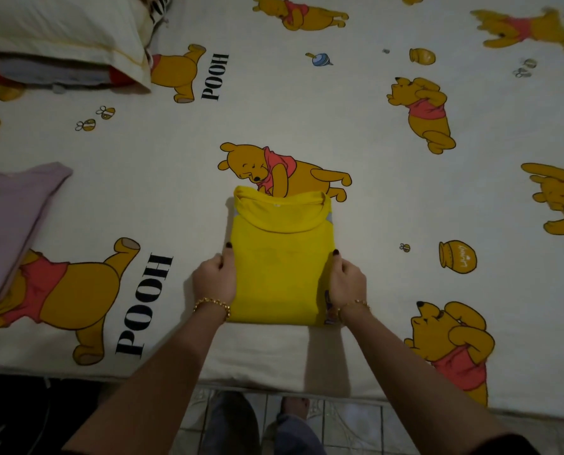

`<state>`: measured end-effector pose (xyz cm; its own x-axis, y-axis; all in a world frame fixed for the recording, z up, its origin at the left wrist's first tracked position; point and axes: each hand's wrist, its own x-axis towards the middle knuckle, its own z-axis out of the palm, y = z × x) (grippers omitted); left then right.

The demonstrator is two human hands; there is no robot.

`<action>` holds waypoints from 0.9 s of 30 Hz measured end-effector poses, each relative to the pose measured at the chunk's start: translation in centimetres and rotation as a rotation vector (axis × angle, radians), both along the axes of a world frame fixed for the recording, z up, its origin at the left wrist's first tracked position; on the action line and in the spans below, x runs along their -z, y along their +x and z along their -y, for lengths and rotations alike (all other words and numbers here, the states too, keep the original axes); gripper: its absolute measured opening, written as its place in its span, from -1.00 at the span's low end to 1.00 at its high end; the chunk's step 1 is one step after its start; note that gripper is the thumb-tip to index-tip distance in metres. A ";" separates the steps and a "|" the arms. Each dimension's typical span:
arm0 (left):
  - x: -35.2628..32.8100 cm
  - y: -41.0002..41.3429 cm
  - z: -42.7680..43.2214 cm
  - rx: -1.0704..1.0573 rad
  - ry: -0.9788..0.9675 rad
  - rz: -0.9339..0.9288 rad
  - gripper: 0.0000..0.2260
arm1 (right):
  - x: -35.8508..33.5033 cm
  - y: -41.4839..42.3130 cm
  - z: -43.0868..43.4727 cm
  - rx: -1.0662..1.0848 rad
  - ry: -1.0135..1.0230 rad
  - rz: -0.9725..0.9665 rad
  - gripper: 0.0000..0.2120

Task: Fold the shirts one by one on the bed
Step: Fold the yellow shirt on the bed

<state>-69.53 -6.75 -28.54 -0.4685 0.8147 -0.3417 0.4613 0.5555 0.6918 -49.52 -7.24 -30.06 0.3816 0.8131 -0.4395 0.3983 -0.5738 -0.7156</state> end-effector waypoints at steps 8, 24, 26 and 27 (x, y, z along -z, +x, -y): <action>0.2 -0.1 -1.4 -0.001 0.163 -0.168 -0.54 | 0.1 -1.0 -2.1 0.117 0.085 0.098 -0.59; 2.1 -0.9 -9.4 0.198 0.189 -0.237 -0.72 | 1.1 -1.2 -9.9 -0.011 0.198 0.338 -0.73; 2.1 -1.3 -10.1 0.228 0.209 -0.242 -0.73 | 0.8 -1.3 -10.6 0.009 0.225 0.334 -0.72; 2.3 -1.5 -10.3 0.246 0.194 -0.227 -0.73 | 0.8 -1.4 -10.8 0.010 0.204 0.328 -0.71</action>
<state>-71.03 3.51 -30.81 -0.2969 0.9515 -0.0802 0.7178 0.2778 0.6384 -50.87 3.57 -30.88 0.4832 0.8669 -0.1224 0.6199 -0.4375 -0.6513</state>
